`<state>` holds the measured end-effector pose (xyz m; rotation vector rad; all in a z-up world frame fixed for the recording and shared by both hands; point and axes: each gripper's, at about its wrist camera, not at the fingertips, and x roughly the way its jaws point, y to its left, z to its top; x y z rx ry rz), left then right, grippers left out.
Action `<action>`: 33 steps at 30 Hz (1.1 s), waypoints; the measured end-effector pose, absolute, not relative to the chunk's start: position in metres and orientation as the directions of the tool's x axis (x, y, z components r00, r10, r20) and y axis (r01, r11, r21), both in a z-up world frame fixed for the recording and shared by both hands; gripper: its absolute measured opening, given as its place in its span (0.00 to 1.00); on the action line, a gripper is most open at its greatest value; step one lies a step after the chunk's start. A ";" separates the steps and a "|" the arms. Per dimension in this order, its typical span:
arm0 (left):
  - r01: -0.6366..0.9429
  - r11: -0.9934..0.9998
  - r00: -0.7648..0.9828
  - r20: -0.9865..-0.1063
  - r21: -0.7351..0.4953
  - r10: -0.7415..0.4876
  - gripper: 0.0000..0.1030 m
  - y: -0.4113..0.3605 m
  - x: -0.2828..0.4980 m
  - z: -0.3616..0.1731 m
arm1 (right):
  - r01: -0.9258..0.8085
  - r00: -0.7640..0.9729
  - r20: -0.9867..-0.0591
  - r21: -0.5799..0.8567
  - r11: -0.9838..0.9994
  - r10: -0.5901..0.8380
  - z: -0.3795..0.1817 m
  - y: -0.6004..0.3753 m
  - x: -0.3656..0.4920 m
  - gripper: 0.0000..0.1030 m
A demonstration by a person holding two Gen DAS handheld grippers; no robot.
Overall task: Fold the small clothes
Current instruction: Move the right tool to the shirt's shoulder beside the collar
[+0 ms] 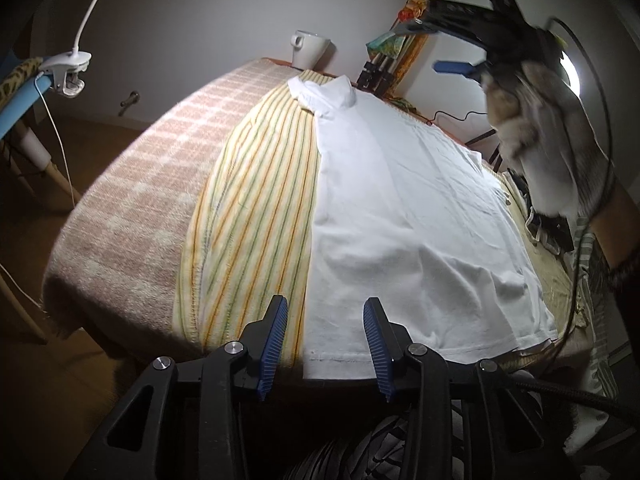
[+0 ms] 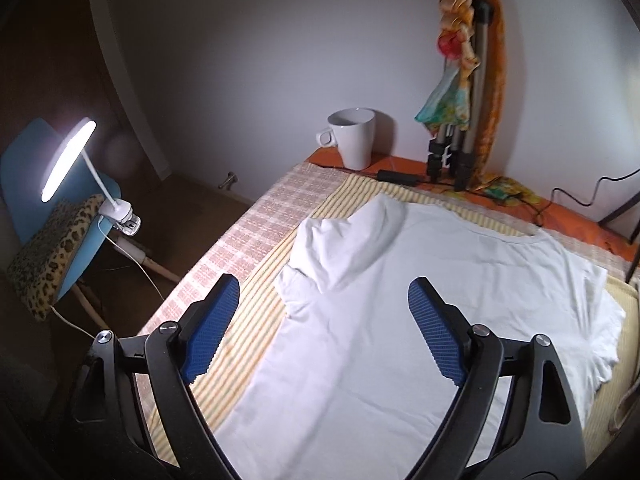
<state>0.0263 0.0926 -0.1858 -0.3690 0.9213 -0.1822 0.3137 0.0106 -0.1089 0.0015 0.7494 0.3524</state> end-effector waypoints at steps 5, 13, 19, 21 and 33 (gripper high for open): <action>0.011 0.918 0.587 -0.740 -0.397 -0.328 0.38 0.089 0.031 -0.195 | -0.296 0.611 -0.707 0.212 0.931 0.355 -0.125 0.028 0.363 0.87; 0.022 0.905 0.585 -0.728 -0.425 -0.356 0.34 0.090 0.035 -0.206 | -0.242 0.530 -0.777 0.245 0.939 0.340 -0.170 0.072 0.433 0.85; 0.033 0.903 0.589 -0.722 -0.429 -0.364 0.33 0.092 0.037 -0.207 | -0.236 0.497 -0.828 0.159 0.959 0.260 -0.205 0.102 0.463 0.81; 0.039 0.904 0.588 -0.721 -0.426 -0.366 0.33 0.092 0.037 -0.207 | -0.221 0.493 -0.844 0.116 0.968 0.213 -0.216 0.105 0.470 0.80; 0.051 0.923 0.596 -0.730 -0.381 -0.335 0.24 0.084 0.040 -0.207 | -0.213 0.478 -0.862 0.071 0.975 0.167 -0.232 0.100 0.483 0.80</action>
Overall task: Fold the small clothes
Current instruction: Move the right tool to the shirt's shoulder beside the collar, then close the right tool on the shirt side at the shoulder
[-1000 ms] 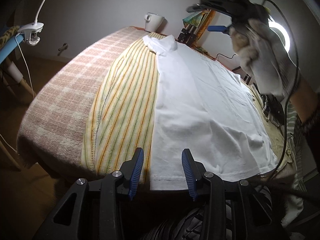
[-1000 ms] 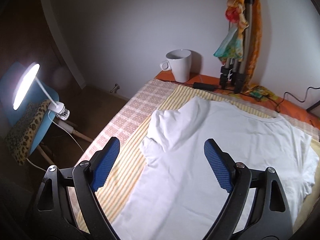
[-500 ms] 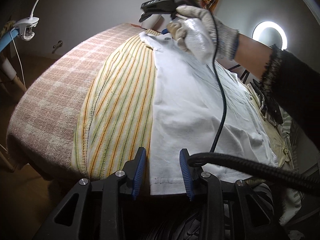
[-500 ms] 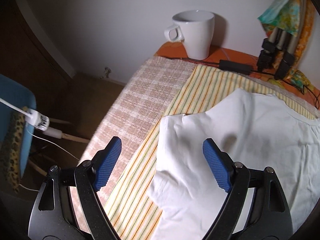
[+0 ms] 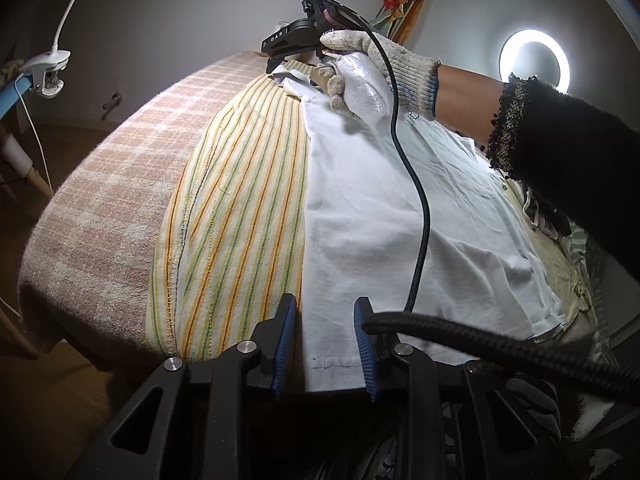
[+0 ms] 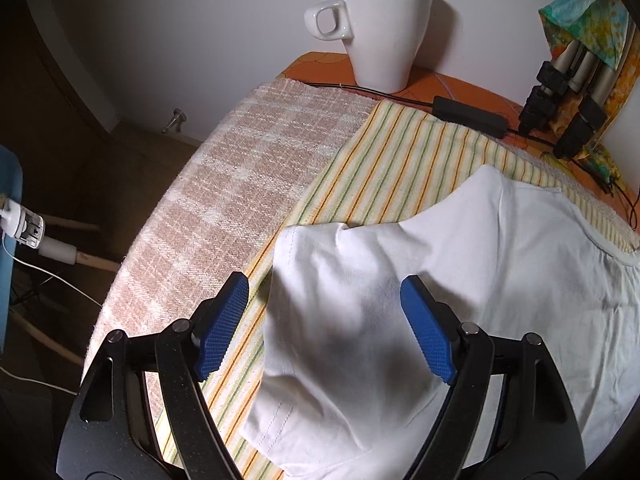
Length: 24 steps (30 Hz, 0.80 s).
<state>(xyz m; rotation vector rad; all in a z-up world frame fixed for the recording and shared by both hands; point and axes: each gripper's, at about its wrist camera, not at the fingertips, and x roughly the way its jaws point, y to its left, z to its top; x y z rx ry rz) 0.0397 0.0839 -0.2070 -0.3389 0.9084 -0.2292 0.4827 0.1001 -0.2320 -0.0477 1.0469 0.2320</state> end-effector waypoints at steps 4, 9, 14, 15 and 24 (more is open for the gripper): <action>0.034 0.909 0.594 -0.723 -0.415 -0.352 0.13 0.088 0.042 -0.210 | -0.216 0.476 -0.865 0.060 0.974 0.159 -0.233 0.102 0.490 0.80; 0.033 0.910 0.594 -0.725 -0.413 -0.350 0.06 0.089 0.040 -0.211 | -0.225 0.472 -0.870 0.041 0.974 0.145 -0.233 0.105 0.496 0.76; 0.032 0.896 0.592 -0.714 -0.444 -0.375 0.00 0.089 0.042 -0.212 | -0.236 0.488 -0.868 -0.036 0.971 0.087 -0.234 0.108 0.497 0.55; 0.030 0.894 0.593 -0.712 -0.448 -0.377 0.00 0.090 0.042 -0.212 | -0.236 0.489 -0.868 -0.038 0.971 0.084 -0.232 0.106 0.497 0.47; 0.071 0.888 0.635 -0.665 -0.455 -0.392 0.00 0.087 0.037 -0.191 | -0.224 0.493 -0.852 0.072 0.972 0.177 -0.213 0.074 0.503 0.07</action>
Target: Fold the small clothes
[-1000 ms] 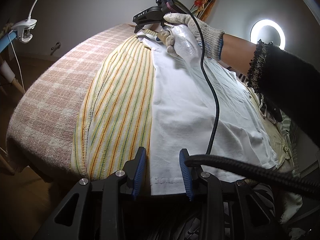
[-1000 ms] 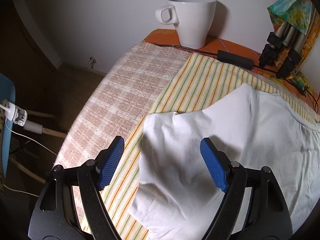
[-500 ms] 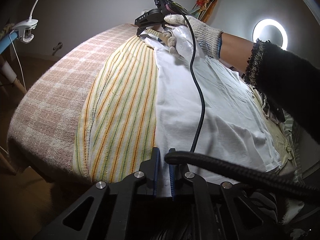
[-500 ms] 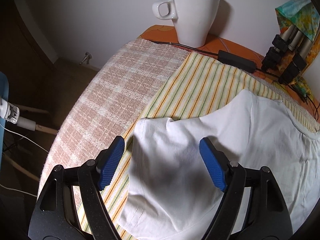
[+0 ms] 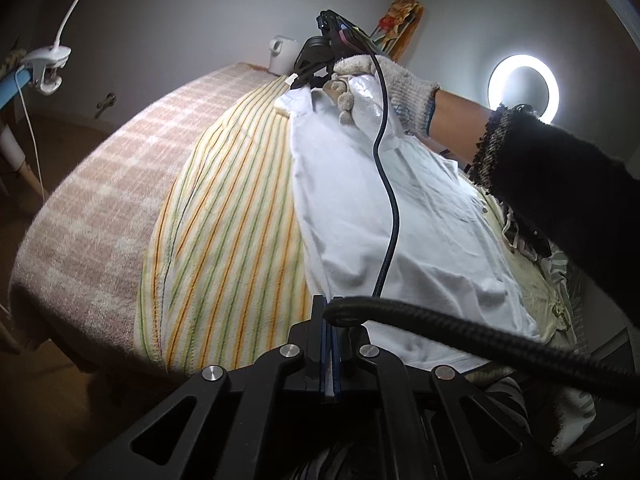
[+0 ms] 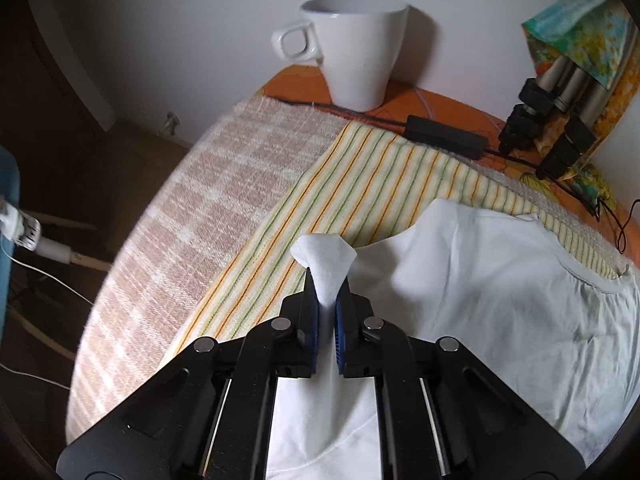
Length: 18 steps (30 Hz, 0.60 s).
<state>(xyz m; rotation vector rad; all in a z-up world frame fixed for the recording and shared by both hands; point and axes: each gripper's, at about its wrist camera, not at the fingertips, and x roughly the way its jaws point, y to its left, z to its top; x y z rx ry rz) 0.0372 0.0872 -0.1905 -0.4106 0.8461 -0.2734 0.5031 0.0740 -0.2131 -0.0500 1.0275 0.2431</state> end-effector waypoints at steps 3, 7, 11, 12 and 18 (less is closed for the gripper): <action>0.093 0.889 0.639 -0.658 -0.448 -0.398 0.00 0.080 0.037 -0.183 | -0.221 0.508 -0.829 0.136 0.966 0.233 -0.202 0.058 0.499 0.07; 0.139 0.893 0.638 -0.650 -0.428 -0.412 0.00 0.063 0.038 -0.171 | -0.227 0.533 -0.780 0.241 0.944 0.328 -0.189 0.034 0.493 0.07; 0.198 0.898 0.629 -0.651 -0.394 -0.424 0.00 0.039 0.040 -0.162 | -0.237 0.561 -0.719 0.335 0.912 0.409 -0.177 0.007 0.488 0.07; 0.214 0.896 0.624 -0.652 -0.388 -0.431 0.00 0.032 0.042 -0.160 | -0.232 0.571 -0.702 0.360 0.904 0.426 -0.175 -0.004 0.485 0.07; 0.302 0.883 0.566 -0.677 -0.359 -0.469 0.00 -0.010 0.051 -0.161 | -0.174 0.610 -0.653 0.443 0.880 0.449 -0.171 -0.065 0.479 0.07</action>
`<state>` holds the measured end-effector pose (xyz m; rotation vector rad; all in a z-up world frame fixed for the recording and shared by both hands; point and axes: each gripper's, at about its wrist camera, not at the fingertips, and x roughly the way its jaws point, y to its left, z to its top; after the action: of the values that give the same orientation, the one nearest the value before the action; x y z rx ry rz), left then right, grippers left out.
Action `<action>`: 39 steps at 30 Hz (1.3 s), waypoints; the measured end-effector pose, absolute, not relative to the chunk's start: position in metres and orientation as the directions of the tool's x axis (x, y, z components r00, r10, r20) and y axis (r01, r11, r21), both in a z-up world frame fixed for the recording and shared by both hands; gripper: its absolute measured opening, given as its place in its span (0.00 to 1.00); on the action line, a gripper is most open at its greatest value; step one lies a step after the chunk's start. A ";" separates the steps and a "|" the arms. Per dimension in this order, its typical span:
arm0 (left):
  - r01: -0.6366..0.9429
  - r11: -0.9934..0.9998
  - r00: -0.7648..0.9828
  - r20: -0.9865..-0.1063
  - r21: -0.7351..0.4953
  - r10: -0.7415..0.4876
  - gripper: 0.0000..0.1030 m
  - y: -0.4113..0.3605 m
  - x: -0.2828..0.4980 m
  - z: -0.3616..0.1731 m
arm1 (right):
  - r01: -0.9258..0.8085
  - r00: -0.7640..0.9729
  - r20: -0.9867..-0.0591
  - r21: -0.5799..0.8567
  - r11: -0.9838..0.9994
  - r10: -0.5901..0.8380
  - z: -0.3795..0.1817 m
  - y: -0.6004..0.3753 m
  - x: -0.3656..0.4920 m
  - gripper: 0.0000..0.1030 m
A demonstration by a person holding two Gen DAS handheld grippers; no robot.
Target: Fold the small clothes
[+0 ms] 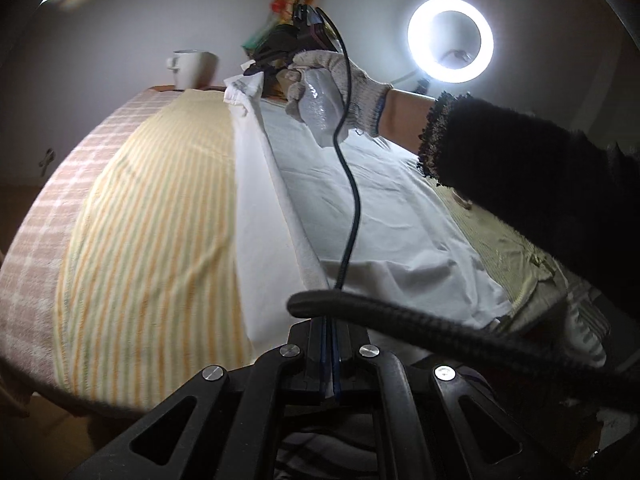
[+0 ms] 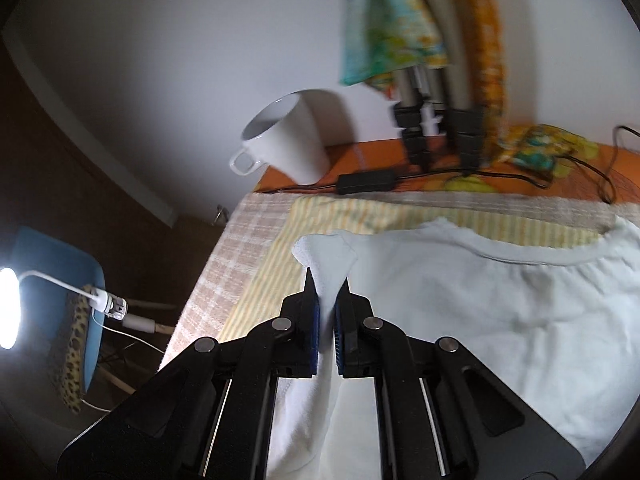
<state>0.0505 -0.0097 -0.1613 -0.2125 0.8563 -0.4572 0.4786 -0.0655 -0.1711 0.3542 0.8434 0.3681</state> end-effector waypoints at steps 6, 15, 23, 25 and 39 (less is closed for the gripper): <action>0.370 0.867 0.507 -0.710 -0.335 -0.490 0.00 -0.051 0.058 -0.167 | -0.100 0.610 -0.675 0.453 0.886 0.414 -0.183 -0.115 0.479 0.07; 0.425 0.846 0.434 -0.747 -0.323 -0.503 0.05 -0.079 0.065 -0.179 | 0.025 0.558 -0.785 0.338 0.941 0.268 -0.207 -0.145 0.485 0.48; 0.456 0.839 0.449 -0.737 -0.298 -0.506 0.21 -0.077 0.049 -0.170 | -0.032 0.621 -0.753 0.254 0.967 0.218 -0.182 -0.153 0.450 0.55; 0.443 0.851 0.465 -0.739 -0.283 -0.488 0.22 -0.071 0.046 -0.168 | -0.080 0.623 -0.748 0.228 0.970 0.227 -0.180 -0.147 0.439 0.55; 0.292 0.933 0.560 -0.753 -0.211 -0.346 0.22 -0.015 0.017 -0.157 | -0.083 0.583 -0.810 -0.130 0.988 -0.057 -0.215 -0.120 0.407 0.55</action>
<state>0.0166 -0.0154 -0.1569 -0.0643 0.9007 -0.3760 0.4070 -0.1204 -0.2145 -0.1595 0.9489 0.0147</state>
